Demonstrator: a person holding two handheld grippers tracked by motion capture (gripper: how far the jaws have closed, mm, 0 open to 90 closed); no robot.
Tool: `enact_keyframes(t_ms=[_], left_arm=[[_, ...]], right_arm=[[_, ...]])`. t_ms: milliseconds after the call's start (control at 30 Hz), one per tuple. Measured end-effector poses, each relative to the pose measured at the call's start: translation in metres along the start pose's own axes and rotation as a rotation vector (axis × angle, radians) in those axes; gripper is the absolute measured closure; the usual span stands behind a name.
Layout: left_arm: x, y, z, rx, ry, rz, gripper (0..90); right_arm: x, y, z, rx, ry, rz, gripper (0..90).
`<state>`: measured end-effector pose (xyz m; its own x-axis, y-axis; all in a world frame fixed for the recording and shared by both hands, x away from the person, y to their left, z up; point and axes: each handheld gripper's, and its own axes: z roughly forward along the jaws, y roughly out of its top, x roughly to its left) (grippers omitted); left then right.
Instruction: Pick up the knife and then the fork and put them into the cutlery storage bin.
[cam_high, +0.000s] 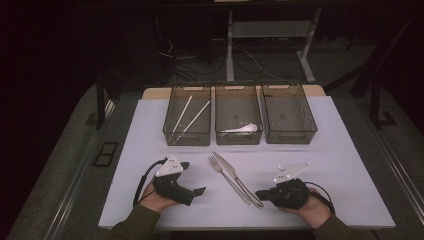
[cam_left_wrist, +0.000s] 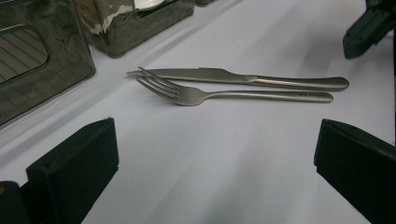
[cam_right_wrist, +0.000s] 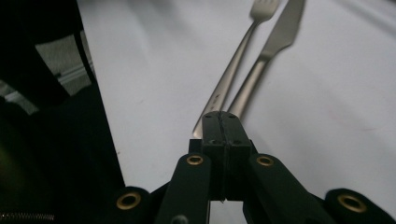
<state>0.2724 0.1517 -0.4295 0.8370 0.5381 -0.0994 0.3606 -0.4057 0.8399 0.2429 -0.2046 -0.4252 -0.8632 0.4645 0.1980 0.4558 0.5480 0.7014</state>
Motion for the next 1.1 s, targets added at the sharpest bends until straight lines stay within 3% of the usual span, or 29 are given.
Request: enact_keyframes(t_ms=[400,567,1100], left_arm=[[0.000,0.000,0.000,-0.001,0.000,0.000,0.0],[0.000,0.000,0.000,0.000,0.000,0.001,0.0],[0.000,0.000,0.000,0.002,-0.003,0.004,0.0]], right_arm=[[0.014,-0.004,0.024,0.103,0.006,-0.057,89.8],[0.017,-0.004,0.027,0.115,0.001,-0.070,89.8],[0.001,-0.005,0.020,0.118,-0.076,-0.061,89.8]])
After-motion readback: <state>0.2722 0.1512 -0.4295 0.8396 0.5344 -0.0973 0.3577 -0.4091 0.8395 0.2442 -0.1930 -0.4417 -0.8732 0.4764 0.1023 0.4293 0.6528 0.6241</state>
